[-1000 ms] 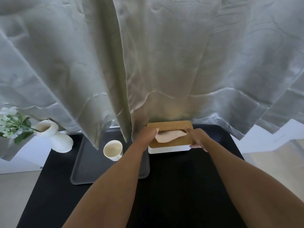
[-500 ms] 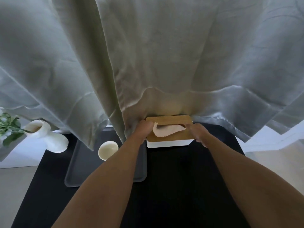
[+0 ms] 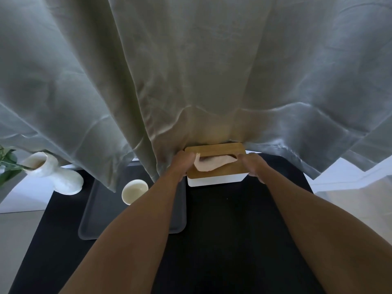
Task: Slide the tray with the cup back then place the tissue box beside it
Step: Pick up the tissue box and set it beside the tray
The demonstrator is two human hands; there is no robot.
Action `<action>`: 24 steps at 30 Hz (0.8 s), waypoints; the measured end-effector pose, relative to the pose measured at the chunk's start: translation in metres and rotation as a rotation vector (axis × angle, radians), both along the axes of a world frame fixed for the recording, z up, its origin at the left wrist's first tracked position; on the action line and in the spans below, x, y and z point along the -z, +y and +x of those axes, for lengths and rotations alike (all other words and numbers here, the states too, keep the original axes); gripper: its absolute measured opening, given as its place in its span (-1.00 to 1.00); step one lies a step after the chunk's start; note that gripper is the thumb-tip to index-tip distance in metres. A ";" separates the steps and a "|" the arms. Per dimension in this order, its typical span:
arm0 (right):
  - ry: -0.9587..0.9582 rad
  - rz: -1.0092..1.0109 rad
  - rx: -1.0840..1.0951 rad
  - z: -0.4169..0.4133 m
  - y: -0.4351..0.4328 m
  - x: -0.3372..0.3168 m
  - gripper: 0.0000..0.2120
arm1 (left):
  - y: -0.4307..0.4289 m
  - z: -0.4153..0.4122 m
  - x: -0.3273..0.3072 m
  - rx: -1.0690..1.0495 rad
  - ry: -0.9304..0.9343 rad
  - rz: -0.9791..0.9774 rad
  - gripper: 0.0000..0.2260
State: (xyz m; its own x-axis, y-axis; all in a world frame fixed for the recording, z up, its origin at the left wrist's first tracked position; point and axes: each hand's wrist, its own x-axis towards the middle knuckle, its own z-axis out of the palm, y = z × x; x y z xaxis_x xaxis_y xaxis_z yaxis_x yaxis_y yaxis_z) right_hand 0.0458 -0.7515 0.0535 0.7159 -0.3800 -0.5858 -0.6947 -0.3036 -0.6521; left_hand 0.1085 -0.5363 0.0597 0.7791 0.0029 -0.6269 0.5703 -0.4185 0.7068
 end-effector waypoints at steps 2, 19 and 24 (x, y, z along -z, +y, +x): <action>0.005 -0.003 -0.009 0.001 0.000 -0.001 -0.51 | 0.000 0.002 0.000 0.002 -0.012 -0.012 -0.58; 0.033 -0.011 -0.001 0.010 -0.001 -0.005 -0.54 | -0.005 0.018 0.001 0.051 -0.005 0.053 -0.61; 0.026 -0.004 -0.009 0.010 -0.004 -0.002 -0.52 | -0.009 0.017 0.005 0.029 0.019 0.064 -0.64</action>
